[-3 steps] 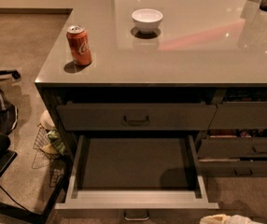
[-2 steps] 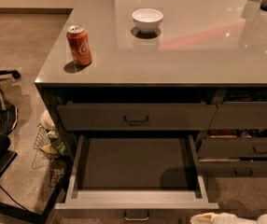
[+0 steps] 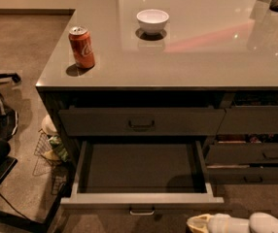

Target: Close middle drawer

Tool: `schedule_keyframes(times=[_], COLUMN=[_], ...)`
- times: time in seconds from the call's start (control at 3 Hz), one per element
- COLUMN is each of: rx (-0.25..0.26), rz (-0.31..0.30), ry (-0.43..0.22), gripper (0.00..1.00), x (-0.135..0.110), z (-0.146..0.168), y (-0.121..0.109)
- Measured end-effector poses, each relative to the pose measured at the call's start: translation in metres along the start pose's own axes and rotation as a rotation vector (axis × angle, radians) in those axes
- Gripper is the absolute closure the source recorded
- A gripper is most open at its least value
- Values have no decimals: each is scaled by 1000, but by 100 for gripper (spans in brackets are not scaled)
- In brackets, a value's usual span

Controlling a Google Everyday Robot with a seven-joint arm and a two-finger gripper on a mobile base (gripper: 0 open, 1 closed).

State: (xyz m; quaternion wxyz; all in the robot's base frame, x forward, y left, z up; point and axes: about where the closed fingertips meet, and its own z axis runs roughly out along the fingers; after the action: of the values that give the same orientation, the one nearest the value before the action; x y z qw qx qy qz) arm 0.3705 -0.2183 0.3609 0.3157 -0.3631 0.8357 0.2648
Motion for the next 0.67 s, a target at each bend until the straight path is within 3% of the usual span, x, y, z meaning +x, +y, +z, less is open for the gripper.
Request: schedule_keyframes(times=[0.33, 0.67], rx=[0, 3], rz=[0, -63], ry=[0, -38], gripper=[100, 100], x=[0, -45], z=[0, 15], y=[0, -29])
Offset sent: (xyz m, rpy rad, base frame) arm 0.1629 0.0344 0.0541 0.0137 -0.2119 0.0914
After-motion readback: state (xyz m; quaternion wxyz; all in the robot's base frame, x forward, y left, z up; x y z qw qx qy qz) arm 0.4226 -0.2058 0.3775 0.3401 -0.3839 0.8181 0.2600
